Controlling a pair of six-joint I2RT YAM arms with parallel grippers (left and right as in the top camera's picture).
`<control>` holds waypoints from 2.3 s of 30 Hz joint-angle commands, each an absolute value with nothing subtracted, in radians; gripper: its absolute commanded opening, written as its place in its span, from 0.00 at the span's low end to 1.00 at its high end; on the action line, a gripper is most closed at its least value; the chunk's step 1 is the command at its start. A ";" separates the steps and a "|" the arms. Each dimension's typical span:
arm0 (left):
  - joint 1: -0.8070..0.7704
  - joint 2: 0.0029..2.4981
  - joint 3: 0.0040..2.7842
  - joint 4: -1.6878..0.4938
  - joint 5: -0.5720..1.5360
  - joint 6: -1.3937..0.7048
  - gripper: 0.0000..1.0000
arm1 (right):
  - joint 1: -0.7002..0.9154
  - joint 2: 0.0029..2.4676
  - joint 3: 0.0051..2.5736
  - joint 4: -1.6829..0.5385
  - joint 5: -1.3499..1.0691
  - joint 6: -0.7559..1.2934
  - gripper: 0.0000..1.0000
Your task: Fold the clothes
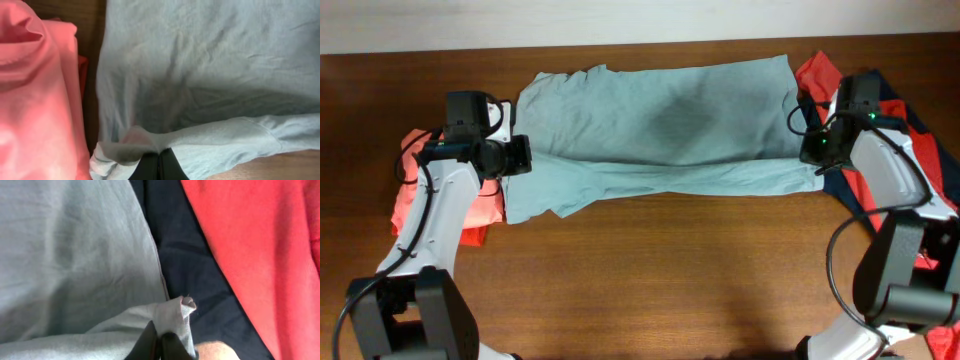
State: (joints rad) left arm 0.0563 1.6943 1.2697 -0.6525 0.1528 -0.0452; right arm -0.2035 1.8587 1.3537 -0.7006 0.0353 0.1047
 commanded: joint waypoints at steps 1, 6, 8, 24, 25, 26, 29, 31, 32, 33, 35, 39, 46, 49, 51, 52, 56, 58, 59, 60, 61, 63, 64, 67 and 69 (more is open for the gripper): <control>0.055 1.720 1.282 -0.631 0.130 -0.041 0.00 | -0.213 1.891 1.365 -0.670 0.027 0.108 0.09; 0.055 1.768 1.281 -0.627 0.130 -0.040 0.00 | -0.213 1.921 1.365 -0.626 0.000 0.109 0.09; 0.055 1.789 1.281 -0.616 0.129 -0.040 0.00 | -0.212 1.931 1.365 -0.607 -0.015 0.109 0.09; 0.055 1.835 1.281 -0.521 0.032 -0.101 0.00 | -0.211 1.946 1.365 -0.476 -0.069 0.109 0.16; 0.055 1.835 1.281 -0.519 0.033 -0.101 0.00 | -0.211 1.949 1.365 -0.468 -0.081 0.109 0.20; 0.055 1.836 1.281 -0.515 0.033 -0.101 0.00 | -0.211 1.952 1.365 -0.460 -0.096 0.108 0.21; 0.055 1.838 1.280 -0.508 0.029 -0.101 0.00 | -0.210 1.969 1.365 -0.451 -0.111 0.109 0.21; 0.055 1.838 1.280 -0.508 0.029 -0.101 0.01 | -0.210 1.983 1.365 -0.456 -0.121 0.108 0.22; 0.055 1.839 1.279 -0.508 0.029 -0.101 0.01 | -0.210 1.988 1.365 -0.463 -0.125 0.109 0.22; 0.055 1.839 1.279 -0.508 0.029 -0.101 0.09 | -0.210 1.993 1.365 -0.469 -0.124 0.108 0.22; 0.055 1.839 1.278 -0.508 0.029 -0.100 0.22 | -0.210 1.995 1.365 -0.480 -0.124 0.108 0.28; 0.055 1.839 1.278 -0.509 0.029 -0.100 0.49 | -0.211 1.992 1.365 -0.500 -0.124 0.107 0.43; 0.055 1.838 1.279 -0.570 0.097 -0.100 0.50 | -0.211 1.990 1.366 -0.534 -0.124 0.081 0.47; 0.054 1.838 1.279 -0.622 0.117 -0.100 0.43 | -0.211 1.978 1.374 -0.551 -0.125 0.077 0.47; 0.054 1.838 1.278 -0.654 0.120 -0.100 0.36 | -0.209 1.961 1.383 -0.566 -0.128 0.049 0.46; 0.054 1.838 1.278 -0.666 0.120 -0.100 0.33 | -0.209 1.952 1.390 -0.570 -0.128 0.039 0.46; 0.054 1.838 1.278 -0.674 0.121 -0.100 0.23 | -0.209 1.906 1.417 -0.596 -0.128 0.026 0.46; 0.052 1.839 1.278 -0.673 0.133 -0.099 0.22 | -0.209 1.898 1.425 -0.619 -0.128 0.006 0.43; 0.049 1.841 1.277 -0.670 0.139 -0.099 0.22 | -0.209 1.898 1.425 -0.632 -0.128 -0.002 0.42; 0.045 1.843 1.277 -0.666 0.138 -0.096 0.22 | -0.209 1.902 1.425 -0.641 -0.128 -0.009 0.42; 0.040 1.849 1.277 -0.662 0.136 -0.095 0.22 | -0.209 1.906 1.425 -0.651 -0.128 -0.021 0.43; 0.028 1.869 1.277 -0.655 0.135 -0.095 0.23 | -0.209 1.918 1.425 -0.678 -0.128 -0.023 0.42; 0.022 1.879 1.277 -0.655 0.135 -0.095 0.23 | -0.209 1.920 1.425 -0.686 -0.127 -0.023 0.42; 0.010 1.901 1.277 -0.659 0.136 -0.096 0.32 | -0.209 1.920 1.424 -0.696 -0.127 -0.023 0.43; 0.002 1.911 1.277 -0.668 0.135 -0.096 0.36 | -0.209 1.920 1.424 -0.698 -0.127 -0.023 0.43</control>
